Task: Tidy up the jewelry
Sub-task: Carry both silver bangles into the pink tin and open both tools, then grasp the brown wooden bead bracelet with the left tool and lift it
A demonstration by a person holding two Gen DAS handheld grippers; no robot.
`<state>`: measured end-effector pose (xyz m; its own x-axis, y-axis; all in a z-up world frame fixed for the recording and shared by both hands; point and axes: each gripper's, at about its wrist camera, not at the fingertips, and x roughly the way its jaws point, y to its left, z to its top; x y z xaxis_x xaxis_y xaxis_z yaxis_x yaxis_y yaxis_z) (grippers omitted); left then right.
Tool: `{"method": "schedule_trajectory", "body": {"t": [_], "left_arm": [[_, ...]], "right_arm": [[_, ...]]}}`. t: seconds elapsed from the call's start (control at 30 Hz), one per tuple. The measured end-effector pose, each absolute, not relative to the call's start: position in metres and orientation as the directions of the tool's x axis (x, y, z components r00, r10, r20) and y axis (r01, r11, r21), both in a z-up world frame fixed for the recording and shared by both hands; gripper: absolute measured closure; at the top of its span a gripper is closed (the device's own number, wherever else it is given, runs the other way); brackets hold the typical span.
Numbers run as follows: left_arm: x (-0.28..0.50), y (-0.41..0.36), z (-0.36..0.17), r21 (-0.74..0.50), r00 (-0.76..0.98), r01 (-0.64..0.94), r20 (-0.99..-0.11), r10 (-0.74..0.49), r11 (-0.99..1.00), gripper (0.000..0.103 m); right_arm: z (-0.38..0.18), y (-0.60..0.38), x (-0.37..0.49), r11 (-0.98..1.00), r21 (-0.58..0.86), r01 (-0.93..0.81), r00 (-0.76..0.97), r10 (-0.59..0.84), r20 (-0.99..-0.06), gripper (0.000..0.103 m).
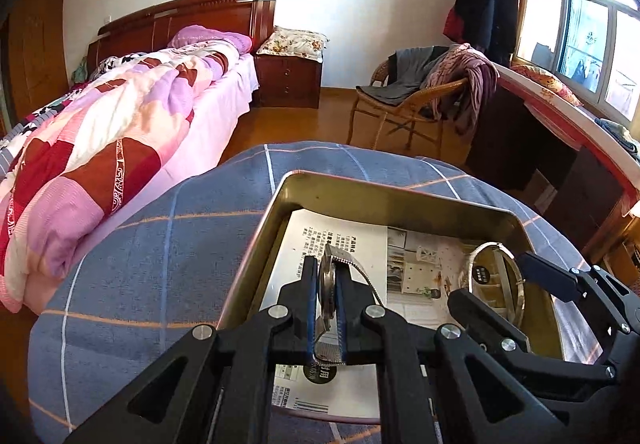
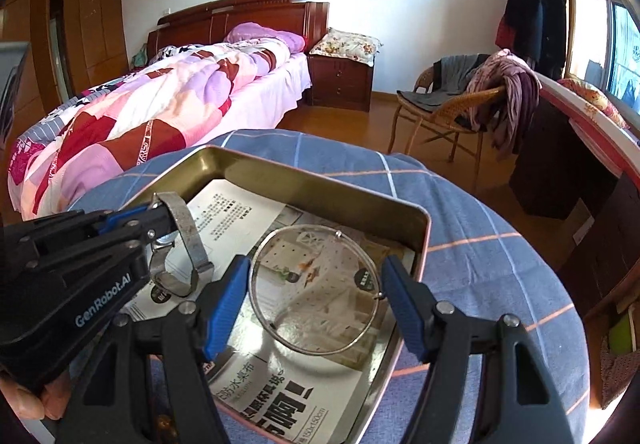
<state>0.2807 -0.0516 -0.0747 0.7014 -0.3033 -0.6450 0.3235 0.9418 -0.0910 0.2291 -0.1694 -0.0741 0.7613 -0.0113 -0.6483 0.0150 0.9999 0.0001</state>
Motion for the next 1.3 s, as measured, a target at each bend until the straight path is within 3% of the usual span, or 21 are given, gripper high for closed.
{"method": "schedule_trajectory", "body": {"t": [0.03, 0.07, 0.1, 0.17, 0.2, 0.37, 0.63, 1.3], "left_arm": [[0.281, -0.052, -0.075, -0.093, 0.700, 0.319, -0.648, -0.300, 0.943, 0.093], [0.282, -0.051, -0.075, -0.096, 0.701, 0.308, -0.650, -0.293, 0.947, 0.084], [0.282, -0.050, -0.075, -0.098, 0.703, 0.295, -0.651, -0.285, 0.950, 0.064], [0.280, -0.047, -0.071, -0.117, 0.715, 0.287, -0.635, -0.294, 0.951, 0.045], [0.280, -0.048, -0.069, -0.115, 0.721, 0.285, -0.628, -0.292, 0.952, 0.040], [0.272, -0.052, -0.055, -0.003, 0.778, 0.237, -0.598, -0.191, 0.972, 0.038], [0.245, -0.027, -0.039, -0.009, 0.788, 0.159, -0.601, -0.132, 0.987, 0.036], [0.137, 0.011, -0.047, 0.003, 0.783, 0.098, -0.617, -0.075, 0.995, 0.032]], "right_arm": [[-0.074, -0.170, 0.229, 1.000, 0.000, 0.015, 0.761, -0.011, -0.648, 0.032], [-0.074, -0.169, 0.229, 1.000, 0.000, 0.014, 0.761, -0.011, -0.648, 0.032], [-0.074, -0.169, 0.229, 1.000, 0.004, 0.012, 0.761, -0.007, -0.649, 0.029], [-0.073, -0.170, 0.230, 1.000, 0.031, -0.002, 0.767, 0.021, -0.642, 0.021], [-0.071, -0.170, 0.229, 0.999, 0.043, -0.007, 0.774, 0.033, -0.633, 0.015], [-0.067, -0.171, 0.227, 0.999, 0.053, 0.001, 0.793, 0.031, -0.608, 0.011], [-0.062, -0.180, 0.221, 0.994, 0.111, 0.022, 0.807, 0.048, -0.588, 0.009], [-0.059, -0.159, 0.162, 0.999, 0.014, 0.045, 0.821, -0.029, -0.570, 0.008]]}}
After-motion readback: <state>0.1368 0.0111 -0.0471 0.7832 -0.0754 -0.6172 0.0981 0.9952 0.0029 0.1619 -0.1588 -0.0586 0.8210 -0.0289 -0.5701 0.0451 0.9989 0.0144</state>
